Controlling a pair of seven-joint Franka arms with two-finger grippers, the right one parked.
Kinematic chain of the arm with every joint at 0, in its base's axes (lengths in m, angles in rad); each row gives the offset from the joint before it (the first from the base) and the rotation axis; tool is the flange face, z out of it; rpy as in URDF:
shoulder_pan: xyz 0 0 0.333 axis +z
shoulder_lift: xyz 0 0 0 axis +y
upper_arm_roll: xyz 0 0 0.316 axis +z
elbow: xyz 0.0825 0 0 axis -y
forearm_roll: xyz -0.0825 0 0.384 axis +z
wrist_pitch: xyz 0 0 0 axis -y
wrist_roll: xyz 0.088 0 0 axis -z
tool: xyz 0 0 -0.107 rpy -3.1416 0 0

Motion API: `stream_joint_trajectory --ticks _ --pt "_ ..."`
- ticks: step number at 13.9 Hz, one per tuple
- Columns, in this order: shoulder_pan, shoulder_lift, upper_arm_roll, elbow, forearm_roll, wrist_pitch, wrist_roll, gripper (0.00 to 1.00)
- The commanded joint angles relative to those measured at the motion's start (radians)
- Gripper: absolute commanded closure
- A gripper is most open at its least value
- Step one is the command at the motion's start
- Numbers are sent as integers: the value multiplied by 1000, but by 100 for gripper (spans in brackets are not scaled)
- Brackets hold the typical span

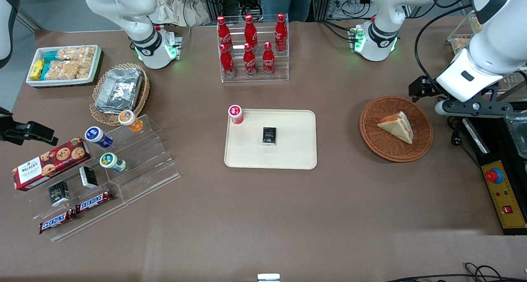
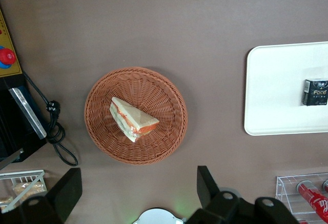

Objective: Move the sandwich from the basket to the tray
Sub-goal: 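Move the left gripper over the wicker basket and lower onto the sandwich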

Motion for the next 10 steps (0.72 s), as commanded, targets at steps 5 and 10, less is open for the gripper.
stream_joint_trajectory --ticks 5,10 --pt "2 -11 2 -5 4 -29 2 0" --pt "7 -95 8 -140 12 14 -251 0"
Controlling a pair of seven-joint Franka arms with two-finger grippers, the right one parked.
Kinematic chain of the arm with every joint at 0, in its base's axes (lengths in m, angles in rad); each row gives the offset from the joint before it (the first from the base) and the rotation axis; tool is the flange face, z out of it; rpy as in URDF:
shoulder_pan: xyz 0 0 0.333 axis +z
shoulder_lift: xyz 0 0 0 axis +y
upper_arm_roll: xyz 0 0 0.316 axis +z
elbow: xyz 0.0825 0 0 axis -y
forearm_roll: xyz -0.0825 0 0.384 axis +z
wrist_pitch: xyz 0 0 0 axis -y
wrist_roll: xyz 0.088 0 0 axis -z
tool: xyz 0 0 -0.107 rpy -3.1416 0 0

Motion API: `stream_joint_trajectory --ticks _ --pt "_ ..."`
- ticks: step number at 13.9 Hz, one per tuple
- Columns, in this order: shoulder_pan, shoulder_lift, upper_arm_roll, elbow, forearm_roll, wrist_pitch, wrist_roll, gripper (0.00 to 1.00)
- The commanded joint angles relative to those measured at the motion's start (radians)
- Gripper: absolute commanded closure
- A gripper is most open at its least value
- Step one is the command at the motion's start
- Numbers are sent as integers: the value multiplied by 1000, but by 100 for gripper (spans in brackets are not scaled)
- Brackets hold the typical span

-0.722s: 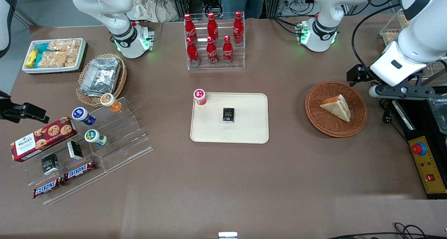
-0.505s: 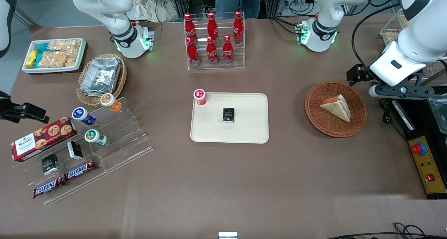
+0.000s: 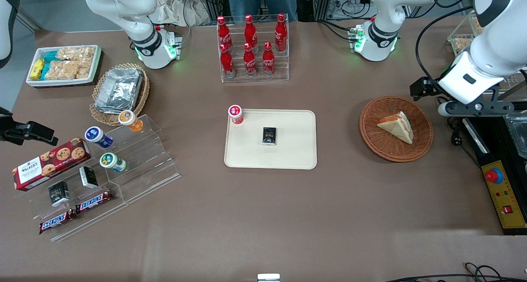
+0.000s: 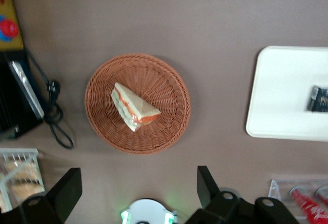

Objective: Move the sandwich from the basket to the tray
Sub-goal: 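Move the left gripper over the wicker basket and lower onto the sandwich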

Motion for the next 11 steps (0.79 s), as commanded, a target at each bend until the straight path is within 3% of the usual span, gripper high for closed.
stream_joint_trajectory --ticks 1,4,6,11 --pt "0 -112 -2 -143 10 55 -120 0" --pt "24 -331 35 -461 -55 284 -160 0" --pt "32 -413 41 -607 -54 352 -189 0" --pt "59 -334 40 -675 -53 455 -326 0"
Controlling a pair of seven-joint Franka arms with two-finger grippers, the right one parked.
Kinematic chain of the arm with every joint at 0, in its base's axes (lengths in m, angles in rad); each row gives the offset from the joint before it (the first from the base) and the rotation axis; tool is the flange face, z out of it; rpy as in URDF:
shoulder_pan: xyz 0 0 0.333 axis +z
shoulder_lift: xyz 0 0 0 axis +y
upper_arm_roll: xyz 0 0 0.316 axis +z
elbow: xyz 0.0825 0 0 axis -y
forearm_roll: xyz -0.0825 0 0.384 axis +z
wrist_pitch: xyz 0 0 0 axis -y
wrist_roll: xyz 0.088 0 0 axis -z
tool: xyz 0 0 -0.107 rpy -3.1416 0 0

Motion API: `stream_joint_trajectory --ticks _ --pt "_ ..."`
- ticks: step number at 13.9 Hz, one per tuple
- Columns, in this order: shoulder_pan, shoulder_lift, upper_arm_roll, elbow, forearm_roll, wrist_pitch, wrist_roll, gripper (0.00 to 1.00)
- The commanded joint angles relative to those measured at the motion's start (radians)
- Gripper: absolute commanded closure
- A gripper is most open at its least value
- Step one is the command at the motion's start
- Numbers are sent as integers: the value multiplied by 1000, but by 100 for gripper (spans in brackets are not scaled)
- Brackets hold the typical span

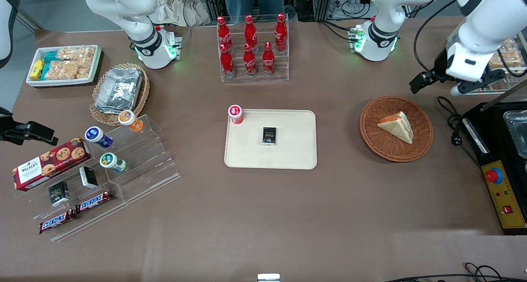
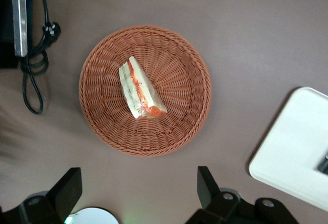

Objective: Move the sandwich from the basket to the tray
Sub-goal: 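Move the left gripper over the wicker basket and lower onto the sandwich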

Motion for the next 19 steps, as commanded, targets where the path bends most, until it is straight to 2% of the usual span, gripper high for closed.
stream_joint_trajectory --ticks 1,6,9,11,19 --pt "6 56 -6 -33 -11 73 -95 0" --pt "4 244 -6 -77 -9 182 -271 0" --pt "6 267 -5 -172 -9 319 -276 0" --pt "6 275 -5 -202 -8 348 -278 0" --pt "58 359 -1 -211 18 434 -328 0"
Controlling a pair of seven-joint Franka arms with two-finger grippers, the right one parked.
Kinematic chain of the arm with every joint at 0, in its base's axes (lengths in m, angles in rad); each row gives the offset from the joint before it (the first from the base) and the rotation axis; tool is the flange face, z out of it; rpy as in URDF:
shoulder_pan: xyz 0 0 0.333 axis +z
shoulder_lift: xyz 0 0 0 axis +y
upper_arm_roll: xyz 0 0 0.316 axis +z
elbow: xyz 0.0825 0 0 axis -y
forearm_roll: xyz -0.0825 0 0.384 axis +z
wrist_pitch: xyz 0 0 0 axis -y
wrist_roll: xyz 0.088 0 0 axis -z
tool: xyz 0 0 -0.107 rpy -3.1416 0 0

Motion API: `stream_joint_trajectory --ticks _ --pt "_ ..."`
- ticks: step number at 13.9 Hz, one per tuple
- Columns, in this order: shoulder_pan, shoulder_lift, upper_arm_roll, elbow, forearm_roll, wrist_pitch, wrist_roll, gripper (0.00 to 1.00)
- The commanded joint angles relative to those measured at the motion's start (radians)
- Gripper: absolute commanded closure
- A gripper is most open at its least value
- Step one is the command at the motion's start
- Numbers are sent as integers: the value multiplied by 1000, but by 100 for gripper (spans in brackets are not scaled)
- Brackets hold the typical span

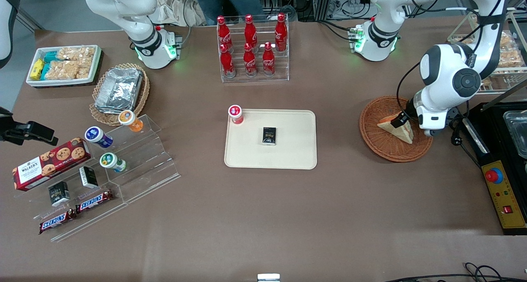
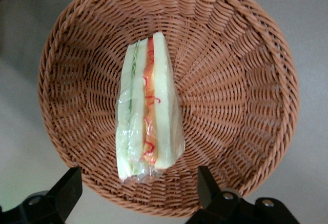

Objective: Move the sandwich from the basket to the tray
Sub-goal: 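Close the left gripper on the wrapped sandwich and lift it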

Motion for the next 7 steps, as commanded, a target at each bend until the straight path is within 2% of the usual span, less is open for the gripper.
stream_joint_trajectory --ticks 1,7 --pt "3 47 -5 -10 17 64 -48 0" --pt "8 107 -5 -13 17 97 -57 0"
